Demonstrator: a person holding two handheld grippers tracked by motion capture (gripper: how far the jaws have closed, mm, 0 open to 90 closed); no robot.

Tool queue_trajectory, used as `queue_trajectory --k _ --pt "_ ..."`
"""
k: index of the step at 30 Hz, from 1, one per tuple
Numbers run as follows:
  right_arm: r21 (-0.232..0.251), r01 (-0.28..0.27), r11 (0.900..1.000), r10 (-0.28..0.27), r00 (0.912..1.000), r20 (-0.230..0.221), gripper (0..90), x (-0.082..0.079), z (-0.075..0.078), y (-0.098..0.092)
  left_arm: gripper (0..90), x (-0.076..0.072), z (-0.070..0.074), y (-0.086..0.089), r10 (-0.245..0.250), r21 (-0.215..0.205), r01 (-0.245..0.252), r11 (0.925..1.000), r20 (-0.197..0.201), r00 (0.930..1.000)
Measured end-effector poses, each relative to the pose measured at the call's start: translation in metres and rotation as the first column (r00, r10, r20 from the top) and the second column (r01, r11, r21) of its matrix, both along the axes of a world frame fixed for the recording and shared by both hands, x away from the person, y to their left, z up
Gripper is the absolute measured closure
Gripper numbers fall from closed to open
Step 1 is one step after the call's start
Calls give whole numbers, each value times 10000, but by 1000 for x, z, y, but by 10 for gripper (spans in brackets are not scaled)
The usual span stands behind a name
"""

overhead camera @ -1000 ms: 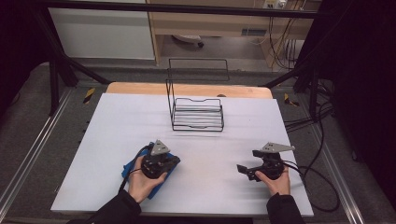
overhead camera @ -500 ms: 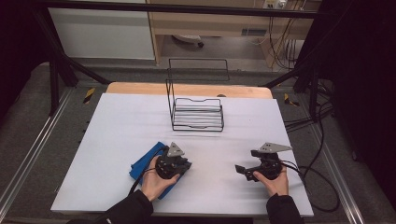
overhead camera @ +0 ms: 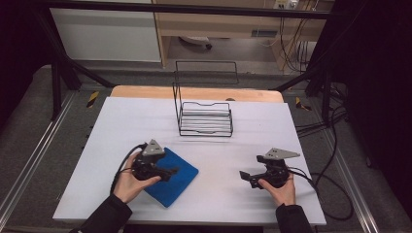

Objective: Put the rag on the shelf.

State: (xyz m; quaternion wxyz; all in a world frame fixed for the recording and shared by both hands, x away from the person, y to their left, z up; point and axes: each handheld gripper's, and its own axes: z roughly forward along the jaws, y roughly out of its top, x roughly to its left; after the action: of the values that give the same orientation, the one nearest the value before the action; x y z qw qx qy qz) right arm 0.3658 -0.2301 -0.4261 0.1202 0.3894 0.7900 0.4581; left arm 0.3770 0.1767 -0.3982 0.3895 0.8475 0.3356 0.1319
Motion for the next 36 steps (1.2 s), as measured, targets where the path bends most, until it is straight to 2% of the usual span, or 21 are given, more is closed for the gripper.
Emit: queue_trajectory --k 1,2,3,4,5,8,11,12,18,20,23,24,26,28,30,31,36 --pt "-7 -8 10000 8 10000 8 38 0 1 3 239 0 1 9 156 -30 -156 9999 25 9999" --pt "-10 37 10000 -37 10000 16 40 -1 2 6 239 1 1 26 436 15 -436 9990 -3 9990" --pt "-31 22 10000 -22 10000 44 42 0 3 9 239 1 -1 33 580 99 -579 9983 -43 9983" --pt "-40 3 10000 -3 10000 40 44 0 4 12 243 1 -1 33 580 99 -579 9983 -43 9983" --pt "-39 7 10000 -6 10000 76 49 0 4 16 254 2 -5 47 804 310 -797 9963 -237 9965" --pt "-123 13 9999 -12 10000 57 65 1 6 29 305 0 -15 63 946 417 -924 9949 -543 9940" --pt "-316 -91 9995 91 10000 -4 81 2 6 44 374 -1 -22 69 924 551 -883 9946 -764 9928" --pt "-384 -88 9992 88 10000 -20 88 3 6 50 399 -2 -28 74 967 627 -910 9939 -946 9908" --pt "-780 -389 9962 368 9989 -277 164 8 2 92 533 -2 -38 80 1120 578 -1049 9928 -1371 9842" --pt "-803 -577 9951 550 9979 -352 234 9 0 105 573 -1 -39 82 1121 582 -1046 9928 -1465 9828" --pt "-836 -704 9940 671 9969 -418 275 11 -2 119 608 -1 -41 81 1107 618 -1020 9929 -1603 9808" --pt "-844 -710 9939 663 9962 -568 316 12 -5 131 647 -1 -41 81 1117 562 -1037 9930 -1646 9800" --pt "-852 -708 9938 650 9955 -696 355 14 -8 142 665 -3 -42 80 1115 476 -1050 9933 -1648 9800" --pt "-870 -673 9939 604 9949 -806 368 15 -9 146 670 -3 -42 80 1079 537 -1004 9935 -1627 9808" --pt "-788 -590 9951 505 9930 -1064 427 17 -12 157 689 -3 -43 80 1068 517 -995 9937 -1663 9803" --pt "-788 -590 9951 505 9930 -1064 427 17 -12 157 689 -3 -43 80 1070 456 -1007 9939 -1704 9795" --pt "-895 -156 9959 34 9909 -1348 556 20 -20 164 741 -5 -44 80 1248 224 -1228 9922 -1830 9752"
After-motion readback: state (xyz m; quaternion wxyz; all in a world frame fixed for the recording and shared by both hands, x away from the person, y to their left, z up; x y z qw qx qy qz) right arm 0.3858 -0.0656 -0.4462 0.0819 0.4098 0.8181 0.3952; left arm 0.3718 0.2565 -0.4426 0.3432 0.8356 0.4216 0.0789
